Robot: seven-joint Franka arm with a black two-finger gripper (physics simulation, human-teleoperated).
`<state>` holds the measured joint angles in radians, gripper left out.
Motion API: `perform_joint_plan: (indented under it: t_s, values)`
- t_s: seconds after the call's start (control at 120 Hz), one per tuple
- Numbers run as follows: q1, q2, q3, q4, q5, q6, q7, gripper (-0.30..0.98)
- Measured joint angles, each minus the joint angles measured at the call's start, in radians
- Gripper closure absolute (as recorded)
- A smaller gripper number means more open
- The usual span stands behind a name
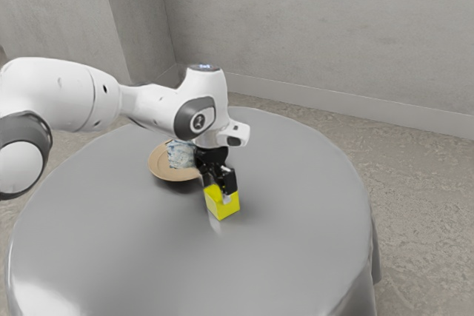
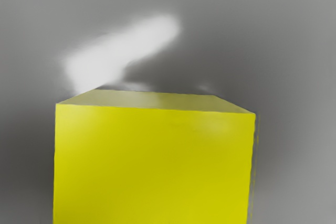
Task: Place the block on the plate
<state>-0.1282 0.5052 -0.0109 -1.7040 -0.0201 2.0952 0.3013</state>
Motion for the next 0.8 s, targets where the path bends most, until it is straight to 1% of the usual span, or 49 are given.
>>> perform_joint_plan:
  t_s: [0.442,0.8]
  values:
    - [0.002,0.076,-0.003,0.052,-0.009,0.004,0.049,0.0]
    - [0.004,0.089,0.0,0.05,-0.031,0.01,0.068,0.0]
